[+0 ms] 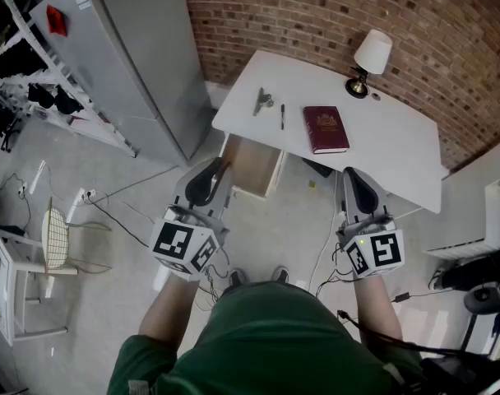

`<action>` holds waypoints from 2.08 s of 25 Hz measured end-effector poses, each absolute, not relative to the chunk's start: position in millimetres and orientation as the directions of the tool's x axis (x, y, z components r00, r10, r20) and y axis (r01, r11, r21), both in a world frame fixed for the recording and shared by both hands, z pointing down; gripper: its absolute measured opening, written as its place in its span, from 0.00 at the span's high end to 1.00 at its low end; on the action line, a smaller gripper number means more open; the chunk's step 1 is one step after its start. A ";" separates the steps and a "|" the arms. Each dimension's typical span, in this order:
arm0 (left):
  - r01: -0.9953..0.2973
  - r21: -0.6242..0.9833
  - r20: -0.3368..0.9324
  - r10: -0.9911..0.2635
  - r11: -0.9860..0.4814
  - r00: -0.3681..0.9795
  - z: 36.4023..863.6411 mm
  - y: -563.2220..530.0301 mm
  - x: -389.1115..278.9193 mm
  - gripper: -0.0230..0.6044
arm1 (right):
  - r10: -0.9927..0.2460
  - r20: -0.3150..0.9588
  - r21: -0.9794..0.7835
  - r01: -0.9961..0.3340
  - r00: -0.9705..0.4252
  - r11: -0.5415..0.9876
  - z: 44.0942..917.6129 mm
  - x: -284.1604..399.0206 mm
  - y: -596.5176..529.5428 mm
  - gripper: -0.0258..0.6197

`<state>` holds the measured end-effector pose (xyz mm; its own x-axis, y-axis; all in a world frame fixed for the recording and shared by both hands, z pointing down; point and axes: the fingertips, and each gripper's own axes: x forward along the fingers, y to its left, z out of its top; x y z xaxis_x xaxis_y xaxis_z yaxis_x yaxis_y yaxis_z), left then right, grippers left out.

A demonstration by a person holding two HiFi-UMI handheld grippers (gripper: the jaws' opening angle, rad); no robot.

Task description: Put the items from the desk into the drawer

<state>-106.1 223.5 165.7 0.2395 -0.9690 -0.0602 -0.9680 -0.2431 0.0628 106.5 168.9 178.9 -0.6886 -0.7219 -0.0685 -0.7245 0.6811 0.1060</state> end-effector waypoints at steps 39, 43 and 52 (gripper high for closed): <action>-0.984 0.069 0.039 -0.985 -0.166 0.169 198.7 157.1 -46.6 0.87 | -0.681 -0.029 0.007 -0.681 -0.732 0.732 221.8 172.9 90.7 0.96; -0.978 0.085 0.045 -0.980 -0.190 0.194 206.1 131.8 -56.8 0.87 | -0.692 -0.016 0.018 -0.692 -0.722 0.721 224.5 165.4 74.3 0.96; -0.952 0.108 0.051 -0.955 -0.286 0.293 231.9 48.6 -93.1 0.87 | -0.760 0.047 0.014 -0.761 -0.648 0.649 237.3 140.1 15.7 0.96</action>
